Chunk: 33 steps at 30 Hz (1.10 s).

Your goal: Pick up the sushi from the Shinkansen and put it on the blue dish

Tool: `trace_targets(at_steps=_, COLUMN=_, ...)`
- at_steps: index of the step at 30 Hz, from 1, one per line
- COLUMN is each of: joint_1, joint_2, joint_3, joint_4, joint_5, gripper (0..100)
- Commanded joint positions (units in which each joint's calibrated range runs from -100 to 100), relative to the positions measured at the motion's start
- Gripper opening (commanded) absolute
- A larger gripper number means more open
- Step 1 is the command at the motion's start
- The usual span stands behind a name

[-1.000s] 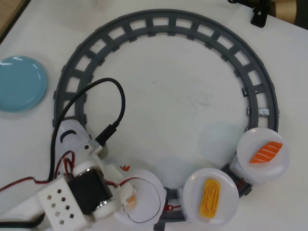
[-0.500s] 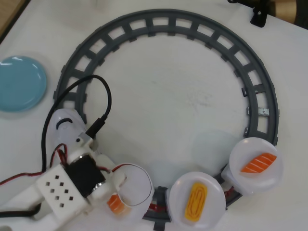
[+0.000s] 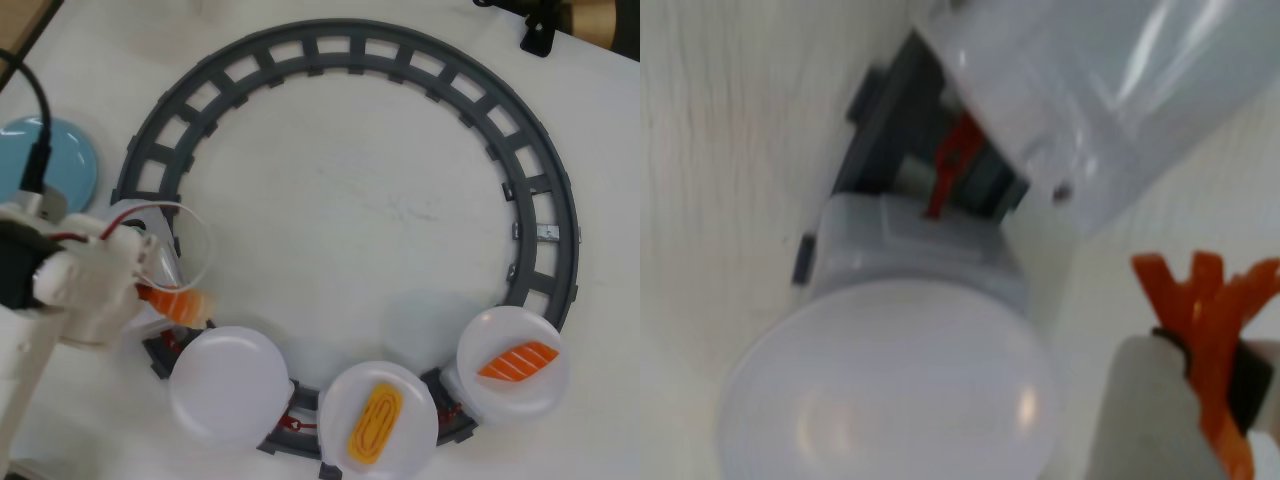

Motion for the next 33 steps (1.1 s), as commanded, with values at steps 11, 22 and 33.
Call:
trace_targets(at_steps=11, joint_1=-37.9, joint_2=1.6, joint_3=-3.9, joint_4=-5.5, joint_5=0.2, gripper=3)
trace_targets(at_steps=22, joint_1=-41.3, joint_2=26.3, joint_3=-20.5, joint_4=-10.6, joint_5=0.2, gripper=3)
trace_targets(at_steps=33, joint_1=-41.0, joint_2=48.0, joint_3=-45.9, joint_4=-9.9, joint_5=0.3, gripper=3)
